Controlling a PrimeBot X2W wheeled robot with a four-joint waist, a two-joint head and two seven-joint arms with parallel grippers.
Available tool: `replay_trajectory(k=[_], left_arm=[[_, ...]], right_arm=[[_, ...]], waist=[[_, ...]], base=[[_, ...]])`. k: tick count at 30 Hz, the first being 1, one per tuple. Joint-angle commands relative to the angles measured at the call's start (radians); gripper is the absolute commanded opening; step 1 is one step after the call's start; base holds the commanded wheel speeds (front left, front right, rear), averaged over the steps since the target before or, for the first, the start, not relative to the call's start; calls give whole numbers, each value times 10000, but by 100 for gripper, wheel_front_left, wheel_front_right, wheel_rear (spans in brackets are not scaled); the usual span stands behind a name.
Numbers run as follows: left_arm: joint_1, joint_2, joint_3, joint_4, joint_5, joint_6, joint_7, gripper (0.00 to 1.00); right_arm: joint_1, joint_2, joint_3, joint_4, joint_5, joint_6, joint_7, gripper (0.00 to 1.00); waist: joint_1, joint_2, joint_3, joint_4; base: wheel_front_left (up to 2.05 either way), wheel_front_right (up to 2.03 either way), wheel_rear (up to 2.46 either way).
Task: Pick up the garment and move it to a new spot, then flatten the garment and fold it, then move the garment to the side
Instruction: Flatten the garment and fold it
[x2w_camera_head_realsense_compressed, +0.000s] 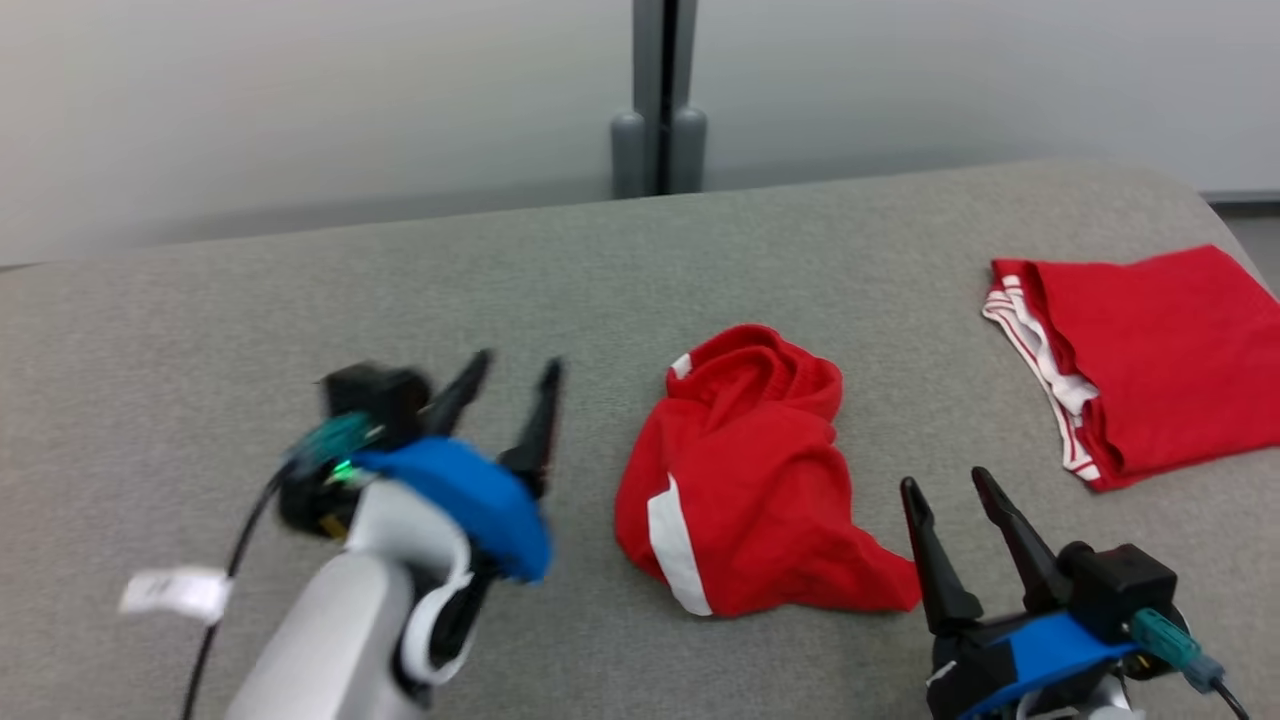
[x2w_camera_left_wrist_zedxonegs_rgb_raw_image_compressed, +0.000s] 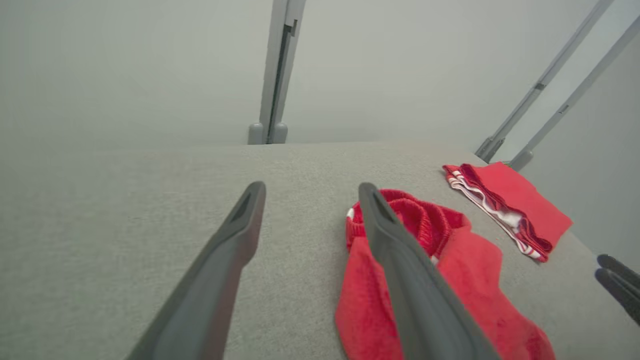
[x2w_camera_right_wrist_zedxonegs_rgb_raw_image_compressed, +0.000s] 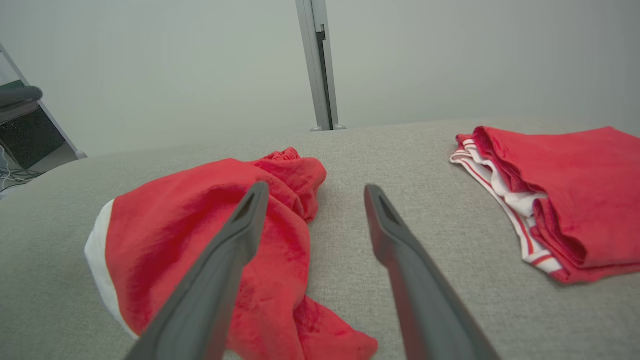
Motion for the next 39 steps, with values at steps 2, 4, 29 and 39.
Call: replay_trajectory(k=[2,4,29,39], left_arm=[[-879,-435,-548,307,19,-152,809,100],[-1463,-730,-873,702,93,-202,1301,100],[-4936,-955,-1850,6517,694,299,3784,100],[-5596,-1172,-2055,6223,986,-495,1002,0]], right_arm=[[-283,-2,244,64,-27,2,-36,100],[-468,-3,466,97,-2,2,-48,100],[-1917,-3,2269,1041,771,2,-796,100],[-1948,-3,2032,1230,781,2,-966,100]], waist=[[-1,0,188,-263],[-1,0,347,-479],[-1,0,1731,-2780],[-1,0,1830,-2884]], base=[[0,0,0],[0,0,0],[0,0,0],[0,0,0]])
